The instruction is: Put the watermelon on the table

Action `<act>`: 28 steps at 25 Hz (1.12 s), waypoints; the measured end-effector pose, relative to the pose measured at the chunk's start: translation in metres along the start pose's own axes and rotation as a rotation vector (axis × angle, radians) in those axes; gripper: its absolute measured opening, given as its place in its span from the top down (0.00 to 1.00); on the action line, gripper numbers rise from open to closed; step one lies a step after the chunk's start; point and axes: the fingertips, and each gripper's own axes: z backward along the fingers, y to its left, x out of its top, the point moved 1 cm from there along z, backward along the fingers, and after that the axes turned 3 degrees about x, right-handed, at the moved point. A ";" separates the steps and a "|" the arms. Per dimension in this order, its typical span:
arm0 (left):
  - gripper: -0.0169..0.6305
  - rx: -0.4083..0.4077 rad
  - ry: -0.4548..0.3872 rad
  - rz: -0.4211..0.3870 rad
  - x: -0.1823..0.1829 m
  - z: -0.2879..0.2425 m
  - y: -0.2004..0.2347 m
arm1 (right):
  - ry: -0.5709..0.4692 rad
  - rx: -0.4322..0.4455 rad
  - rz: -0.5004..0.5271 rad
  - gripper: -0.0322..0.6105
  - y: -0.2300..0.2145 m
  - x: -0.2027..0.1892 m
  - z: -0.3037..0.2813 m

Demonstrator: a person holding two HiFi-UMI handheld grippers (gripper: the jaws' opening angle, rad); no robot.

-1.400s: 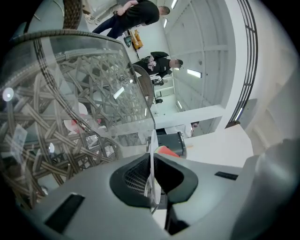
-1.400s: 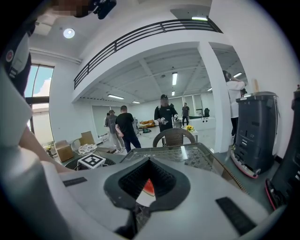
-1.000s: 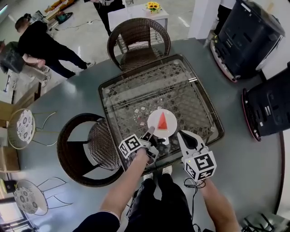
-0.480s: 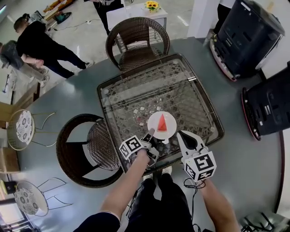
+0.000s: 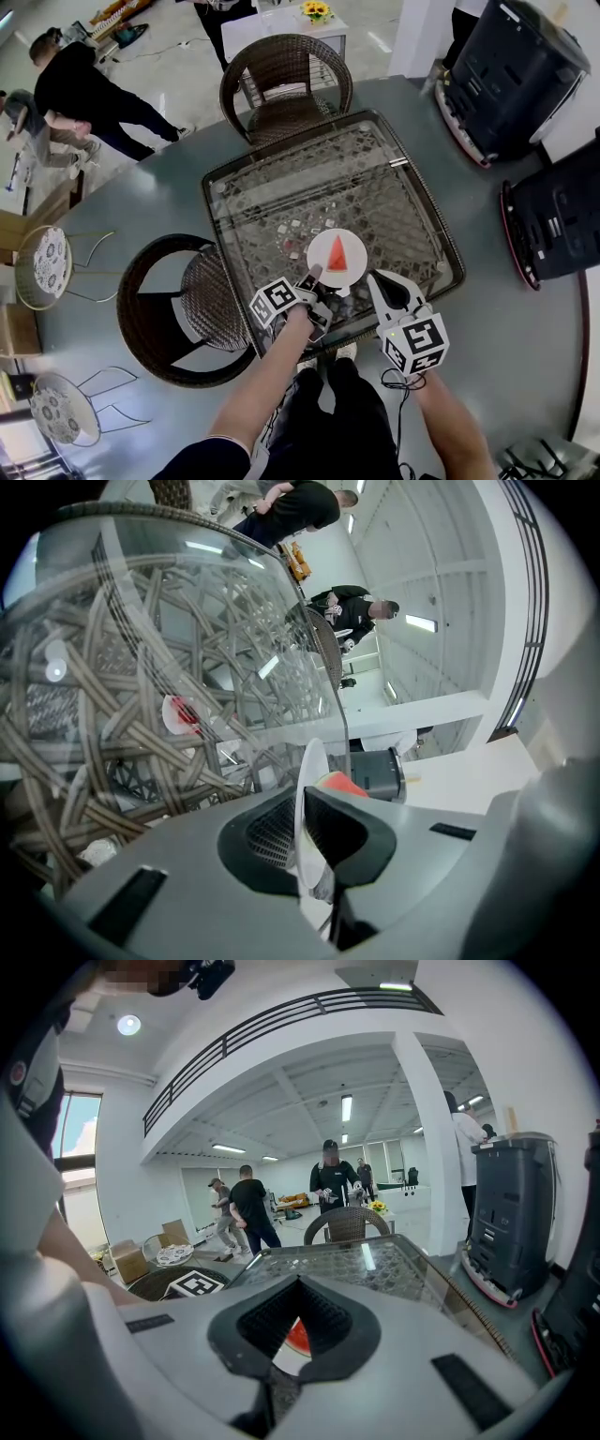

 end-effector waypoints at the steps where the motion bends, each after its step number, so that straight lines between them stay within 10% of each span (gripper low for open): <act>1: 0.95 0.009 0.000 0.001 0.001 0.000 0.000 | 0.000 0.000 0.000 0.95 0.000 0.001 -0.001; 28: 0.80 0.223 -0.011 -0.068 -0.002 0.003 0.000 | -0.022 0.003 0.004 0.95 -0.002 0.012 0.002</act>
